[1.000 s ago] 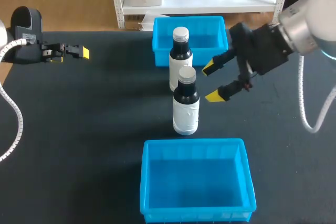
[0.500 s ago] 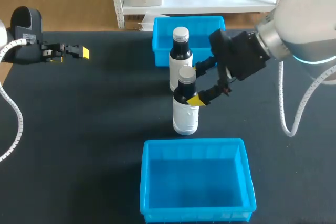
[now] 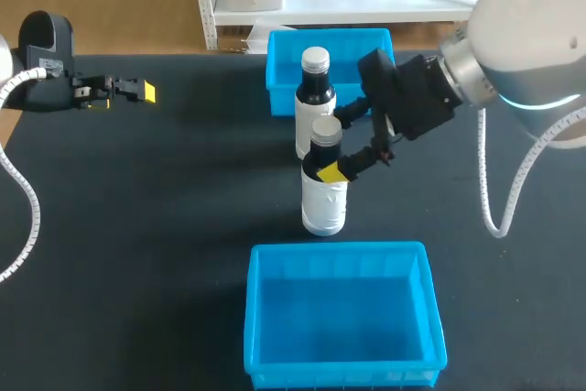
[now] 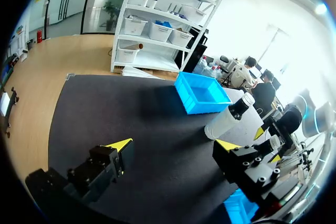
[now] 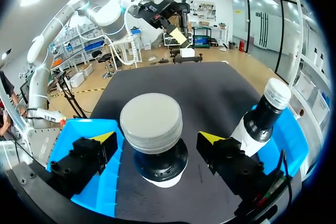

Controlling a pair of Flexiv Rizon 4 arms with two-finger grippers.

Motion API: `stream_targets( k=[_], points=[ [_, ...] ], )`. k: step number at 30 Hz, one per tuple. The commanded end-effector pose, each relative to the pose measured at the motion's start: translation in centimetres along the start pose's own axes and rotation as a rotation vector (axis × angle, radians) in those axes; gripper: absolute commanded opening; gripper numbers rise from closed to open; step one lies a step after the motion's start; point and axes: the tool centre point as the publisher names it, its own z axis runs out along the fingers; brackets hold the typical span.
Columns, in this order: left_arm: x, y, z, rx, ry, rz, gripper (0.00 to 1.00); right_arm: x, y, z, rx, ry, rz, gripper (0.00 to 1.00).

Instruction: Pick up the bottle, and place it in the far bin if it is heavy, or in the near bin if it is light.

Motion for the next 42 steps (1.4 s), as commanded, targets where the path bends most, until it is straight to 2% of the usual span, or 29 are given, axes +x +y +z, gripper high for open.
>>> stream_targets(
  k=[1,7,10,14,16,17,18,19,20,32,42],
  points=[
    [0.0,0.0,0.0,0.000,0.000,0.000,1.00,0.0,-0.3,0.2,-0.004,-0.007,-0.002,1.00],
    [0.0,0.0,0.0,0.000,0.000,0.000,1.00,0.0,-0.5,0.3,-0.004,-0.013,-0.002,0.99],
    [0.0,0.0,0.0,0.000,0.000,0.000,1.00,0.0,-0.5,0.3,-0.004,-0.015,-0.002,0.83],
    [0.0,0.0,0.0,0.000,0.000,0.000,1.00,0.0,-0.6,0.4,-0.006,-0.015,-0.007,0.83],
    [0.0,0.0,0.0,0.000,0.000,0.000,1.00,0.0,-0.6,0.4,-0.006,-0.015,-0.009,0.80],
    [0.0,0.0,0.0,0.000,0.000,0.000,1.00,0.0,-0.6,0.4,-0.006,-0.015,-0.009,0.75],
    [0.0,0.0,0.0,0.000,0.000,0.000,1.00,0.0,-0.6,0.4,-0.006,-0.016,-0.010,0.65],
    [0.0,0.0,0.0,0.000,0.000,0.000,1.00,0.0,-0.7,0.4,-0.006,-0.019,-0.011,0.51],
    [0.0,0.0,0.0,0.000,0.000,0.000,1.00,0.0,-0.6,0.4,-0.007,-0.022,-0.010,0.49],
    [0.0,0.0,0.0,0.000,0.000,0.000,1.00,-0.1,-0.1,-0.8,0.006,-0.036,-0.005,0.43],
    [0.0,0.0,0.0,0.000,0.000,0.000,1.00,1.6,-0.5,-5.7,0.106,-0.041,0.064,0.38]
  ],
)
